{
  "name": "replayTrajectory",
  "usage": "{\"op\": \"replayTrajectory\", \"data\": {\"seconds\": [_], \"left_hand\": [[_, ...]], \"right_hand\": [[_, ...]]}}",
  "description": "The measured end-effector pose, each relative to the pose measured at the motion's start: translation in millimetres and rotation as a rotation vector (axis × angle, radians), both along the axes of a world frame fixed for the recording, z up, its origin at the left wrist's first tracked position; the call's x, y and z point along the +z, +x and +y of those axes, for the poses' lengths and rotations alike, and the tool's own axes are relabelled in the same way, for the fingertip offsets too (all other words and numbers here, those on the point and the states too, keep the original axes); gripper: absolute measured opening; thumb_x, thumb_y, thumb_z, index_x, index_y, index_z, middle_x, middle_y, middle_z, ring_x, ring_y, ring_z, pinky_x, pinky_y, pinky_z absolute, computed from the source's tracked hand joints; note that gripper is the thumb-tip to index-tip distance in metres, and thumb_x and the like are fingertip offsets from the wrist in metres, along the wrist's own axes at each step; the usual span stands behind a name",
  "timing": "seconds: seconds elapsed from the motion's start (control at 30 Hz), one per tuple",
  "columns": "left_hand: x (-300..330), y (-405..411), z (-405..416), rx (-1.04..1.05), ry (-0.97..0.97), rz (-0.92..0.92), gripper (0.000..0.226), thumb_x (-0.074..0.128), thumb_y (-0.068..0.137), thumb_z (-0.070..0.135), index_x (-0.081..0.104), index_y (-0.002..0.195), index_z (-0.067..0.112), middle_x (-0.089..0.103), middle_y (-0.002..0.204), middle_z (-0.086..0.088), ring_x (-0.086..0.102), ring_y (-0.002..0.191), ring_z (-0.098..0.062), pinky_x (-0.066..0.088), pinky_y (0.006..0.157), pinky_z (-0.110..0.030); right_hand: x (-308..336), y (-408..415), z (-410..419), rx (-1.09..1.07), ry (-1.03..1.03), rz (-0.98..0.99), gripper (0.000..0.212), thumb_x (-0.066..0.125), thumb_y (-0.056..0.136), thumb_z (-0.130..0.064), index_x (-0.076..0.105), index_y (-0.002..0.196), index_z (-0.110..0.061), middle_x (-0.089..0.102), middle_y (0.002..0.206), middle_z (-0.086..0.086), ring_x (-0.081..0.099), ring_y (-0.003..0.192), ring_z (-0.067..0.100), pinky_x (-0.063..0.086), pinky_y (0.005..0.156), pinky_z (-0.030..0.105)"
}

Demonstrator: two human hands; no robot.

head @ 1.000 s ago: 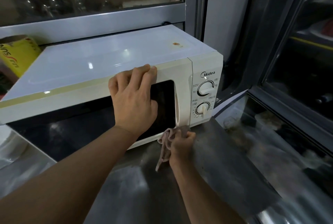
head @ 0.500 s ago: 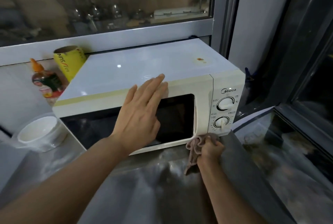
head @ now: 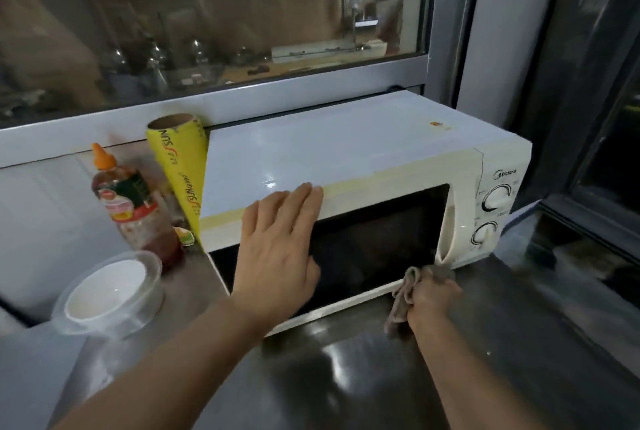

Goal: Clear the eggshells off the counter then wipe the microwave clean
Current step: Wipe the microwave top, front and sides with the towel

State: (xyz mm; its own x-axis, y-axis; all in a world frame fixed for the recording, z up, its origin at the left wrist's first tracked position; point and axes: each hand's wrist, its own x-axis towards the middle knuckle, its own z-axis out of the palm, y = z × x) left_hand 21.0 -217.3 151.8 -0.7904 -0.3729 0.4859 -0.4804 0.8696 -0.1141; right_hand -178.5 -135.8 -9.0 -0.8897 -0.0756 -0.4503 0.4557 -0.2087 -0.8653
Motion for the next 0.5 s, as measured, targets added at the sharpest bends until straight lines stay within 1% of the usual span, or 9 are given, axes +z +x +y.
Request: {"op": "replayTrajectory", "data": {"seconds": [0.07,0.13,0.2,0.23,0.3,0.33,0.4,0.43,0.5], "left_hand": [[-2.4,0.7,-3.2,-0.006,-0.003,-0.007,0.085,0.063,0.060,0.026,0.040,0.140,0.010,0.045,0.141,-0.008,0.045,0.117,-0.032,0.038,0.098,-0.045],[-4.2,3.5,-6.2,-0.022,-0.002,-0.020,0.086,0.063,0.061,0.028,0.038,0.141,0.009,0.044,0.141,-0.009,0.044,0.117,-0.032,0.039,0.097,-0.046],[-5.0,5.7,-9.3,-0.038,-0.012,-0.024,0.088,0.065,0.060,0.028,0.038,0.141,0.009,0.044,0.141,-0.010,0.045,0.118,-0.033,0.039,0.097,-0.047],[-5.4,6.1,-10.4,-0.042,-0.013,-0.024,0.088,0.066,0.059,0.027,0.038,0.141,0.008,0.044,0.141,-0.010,0.045,0.118,-0.033,0.039,0.097,-0.047],[-6.3,5.9,-11.9,-0.045,-0.009,-0.016,0.088,0.066,0.059,0.025,0.039,0.141,0.009,0.045,0.141,-0.010,0.045,0.118,-0.033,0.039,0.096,-0.047],[-6.9,5.5,-13.2,-0.052,-0.013,-0.009,0.088,0.066,0.058,0.025,0.039,0.140,0.009,0.046,0.141,-0.010,0.045,0.117,-0.033,0.039,0.095,-0.047],[-9.2,5.2,-17.0,-0.073,-0.032,0.000,0.086,0.066,0.058,0.025,0.040,0.140,0.009,0.047,0.139,-0.009,0.042,0.115,-0.030,0.039,0.093,-0.045],[-11.1,6.2,-19.2,-0.081,-0.043,0.003,0.086,0.065,0.058,0.024,0.040,0.139,0.009,0.047,0.139,-0.009,0.040,0.114,-0.030,0.038,0.091,-0.044],[-13.3,5.3,-23.5,-0.092,-0.057,0.023,0.086,0.065,0.058,0.024,0.041,0.139,0.009,0.047,0.138,-0.009,0.038,0.112,-0.029,0.037,0.089,-0.044]], "right_hand": [[1.0,24.0,-15.5,0.033,0.044,0.031,0.031,0.045,0.095,-0.008,0.043,0.126,-0.005,0.047,0.100,0.014,0.050,0.086,0.024,0.044,0.074,0.033],[0.6,55.5,-28.9,0.040,0.051,0.017,0.040,0.044,0.096,-0.007,0.037,0.133,0.003,0.048,0.092,0.009,0.050,0.077,0.022,0.044,0.068,0.030],[-1.2,82.9,-39.9,0.040,0.039,-0.001,0.041,0.045,0.096,-0.007,0.035,0.134,0.004,0.049,0.094,0.008,0.051,0.070,0.017,0.045,0.065,0.027],[-1.0,92.0,-43.7,0.025,0.042,0.009,0.039,0.046,0.096,-0.007,0.036,0.132,0.005,0.051,0.099,0.012,0.053,0.071,0.016,0.046,0.066,0.028],[-0.2,96.1,-46.3,-0.033,0.098,0.071,0.033,0.048,0.093,-0.002,0.041,0.123,0.010,0.055,0.108,0.024,0.061,0.086,0.033,0.050,0.075,0.037],[0.5,92.0,-45.3,-0.071,0.133,0.099,0.028,0.049,0.091,0.001,0.043,0.117,0.011,0.055,0.112,0.029,0.060,0.096,0.039,0.049,0.081,0.040],[2.8,76.0,-40.2,-0.139,0.205,0.140,0.022,0.048,0.091,0.003,0.041,0.110,0.010,0.052,0.117,0.030,0.055,0.107,0.039,0.042,0.086,0.032],[3.4,66.3,-35.5,-0.159,0.251,0.167,0.024,0.047,0.091,0.003,0.040,0.113,0.012,0.051,0.119,0.030,0.053,0.110,0.038,0.038,0.085,0.028],[2.1,42.2,-26.9,-0.183,0.280,0.202,0.029,0.045,0.093,0.002,0.040,0.119,0.014,0.051,0.121,0.029,0.053,0.111,0.039,0.037,0.079,0.028]]}}
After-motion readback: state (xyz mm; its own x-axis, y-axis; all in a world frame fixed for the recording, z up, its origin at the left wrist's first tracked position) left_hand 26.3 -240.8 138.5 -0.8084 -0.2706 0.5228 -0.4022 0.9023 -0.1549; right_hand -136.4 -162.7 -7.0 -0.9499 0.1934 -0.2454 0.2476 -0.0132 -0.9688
